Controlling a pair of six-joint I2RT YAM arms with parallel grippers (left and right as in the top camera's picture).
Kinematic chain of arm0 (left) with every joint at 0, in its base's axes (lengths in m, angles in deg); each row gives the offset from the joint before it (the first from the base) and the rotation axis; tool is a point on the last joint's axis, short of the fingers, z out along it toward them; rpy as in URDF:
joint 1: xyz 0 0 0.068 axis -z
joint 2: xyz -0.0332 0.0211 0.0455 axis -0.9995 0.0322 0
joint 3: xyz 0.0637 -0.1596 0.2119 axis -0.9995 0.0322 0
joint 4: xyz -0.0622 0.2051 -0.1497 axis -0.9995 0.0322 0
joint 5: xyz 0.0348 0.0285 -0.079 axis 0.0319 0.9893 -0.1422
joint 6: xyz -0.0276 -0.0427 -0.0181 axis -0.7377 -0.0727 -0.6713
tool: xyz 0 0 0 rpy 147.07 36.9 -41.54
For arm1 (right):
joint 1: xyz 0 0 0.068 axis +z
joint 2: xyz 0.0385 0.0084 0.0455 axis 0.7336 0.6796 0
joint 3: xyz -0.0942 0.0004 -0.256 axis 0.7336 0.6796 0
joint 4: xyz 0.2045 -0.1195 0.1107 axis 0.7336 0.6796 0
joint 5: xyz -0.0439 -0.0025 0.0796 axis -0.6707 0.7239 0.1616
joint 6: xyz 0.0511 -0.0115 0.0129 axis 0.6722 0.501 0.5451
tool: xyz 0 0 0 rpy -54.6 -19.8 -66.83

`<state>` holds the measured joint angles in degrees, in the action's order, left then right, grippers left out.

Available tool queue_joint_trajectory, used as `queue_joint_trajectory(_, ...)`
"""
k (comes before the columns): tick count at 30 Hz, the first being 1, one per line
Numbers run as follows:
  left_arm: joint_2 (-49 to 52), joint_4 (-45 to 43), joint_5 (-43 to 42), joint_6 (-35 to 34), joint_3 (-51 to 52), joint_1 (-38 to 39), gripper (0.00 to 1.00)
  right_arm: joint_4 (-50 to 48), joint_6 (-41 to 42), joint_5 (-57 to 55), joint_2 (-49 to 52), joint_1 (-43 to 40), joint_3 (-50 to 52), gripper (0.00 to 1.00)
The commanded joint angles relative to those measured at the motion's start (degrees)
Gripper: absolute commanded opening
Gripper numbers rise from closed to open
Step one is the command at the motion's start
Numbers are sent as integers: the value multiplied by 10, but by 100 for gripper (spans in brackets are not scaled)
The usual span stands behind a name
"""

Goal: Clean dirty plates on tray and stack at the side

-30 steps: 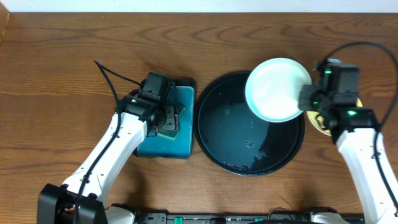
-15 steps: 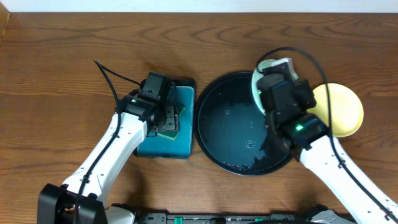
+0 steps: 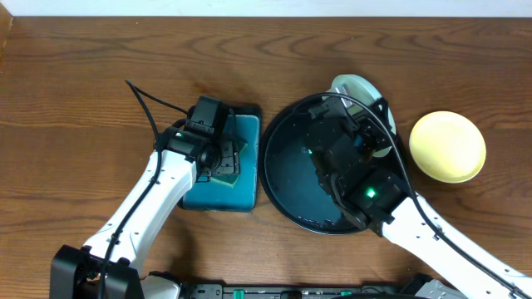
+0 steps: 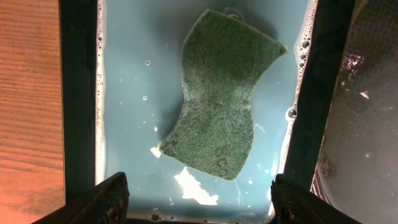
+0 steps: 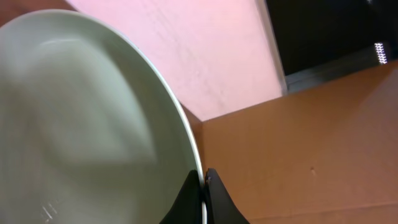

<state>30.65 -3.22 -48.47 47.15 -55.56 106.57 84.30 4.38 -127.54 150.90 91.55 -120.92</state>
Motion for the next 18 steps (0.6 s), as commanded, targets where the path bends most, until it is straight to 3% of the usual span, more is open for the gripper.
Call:
queue_joint_trajectory(1, 6, 2, 3, -3, 5, -1, 74, -16, -25, -52, 0, 7, -10, 1)
queue_joint_trajectory(18, 6, 1, 3, -3, 5, -1, 74, -46, -60, -91, 0, 7, -10, 1)
